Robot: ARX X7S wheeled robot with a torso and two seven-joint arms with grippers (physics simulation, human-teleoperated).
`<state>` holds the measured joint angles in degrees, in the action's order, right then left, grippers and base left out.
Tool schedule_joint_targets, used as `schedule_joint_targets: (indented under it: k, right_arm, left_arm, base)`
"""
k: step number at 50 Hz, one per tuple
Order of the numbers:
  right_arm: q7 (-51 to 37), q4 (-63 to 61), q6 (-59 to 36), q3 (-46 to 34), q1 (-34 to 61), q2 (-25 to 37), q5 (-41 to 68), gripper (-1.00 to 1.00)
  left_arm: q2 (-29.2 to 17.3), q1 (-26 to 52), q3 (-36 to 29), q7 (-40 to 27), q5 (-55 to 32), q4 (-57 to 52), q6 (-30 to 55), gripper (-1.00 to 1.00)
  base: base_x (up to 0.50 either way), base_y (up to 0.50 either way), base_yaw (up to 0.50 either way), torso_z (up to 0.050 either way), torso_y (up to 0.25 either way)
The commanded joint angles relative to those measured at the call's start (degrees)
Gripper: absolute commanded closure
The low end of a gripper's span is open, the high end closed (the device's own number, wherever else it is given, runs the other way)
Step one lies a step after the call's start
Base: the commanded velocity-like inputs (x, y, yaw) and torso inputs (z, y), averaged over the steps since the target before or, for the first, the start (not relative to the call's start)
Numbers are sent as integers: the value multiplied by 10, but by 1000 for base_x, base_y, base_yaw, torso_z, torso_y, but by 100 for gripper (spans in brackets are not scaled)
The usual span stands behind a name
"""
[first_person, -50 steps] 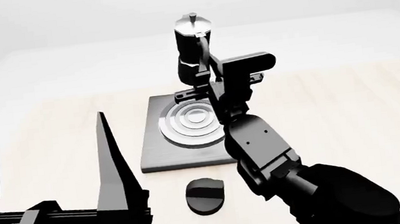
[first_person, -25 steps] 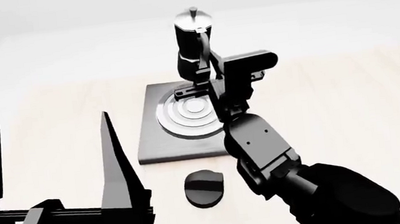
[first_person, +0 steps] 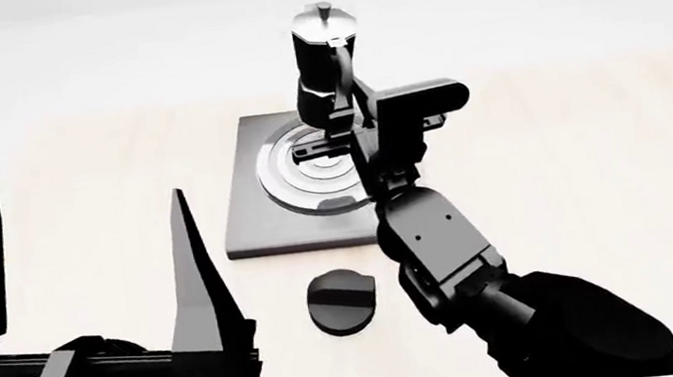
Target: Turn on the stove and put the moka pot on it.
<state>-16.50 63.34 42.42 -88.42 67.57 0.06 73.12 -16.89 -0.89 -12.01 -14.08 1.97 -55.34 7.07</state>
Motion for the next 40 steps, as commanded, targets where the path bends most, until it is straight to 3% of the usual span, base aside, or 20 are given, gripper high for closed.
schedule_joint_targets:
  k: [1, 40]
  right_arm:
    - [-2, -3, 4, 12, 6, -1, -31, 100]
    - [2, -2, 3, 11, 5, -1, -26, 100]
  left_arm:
    - [-2, -2, -3, -4, 1, 2, -5, -100]
    - [-11, -3, -8, -14, -2, 11, -17, -100]
  base:
    - [0, 0, 0, 0, -90]
    - [-1, 0, 0, 0, -91]
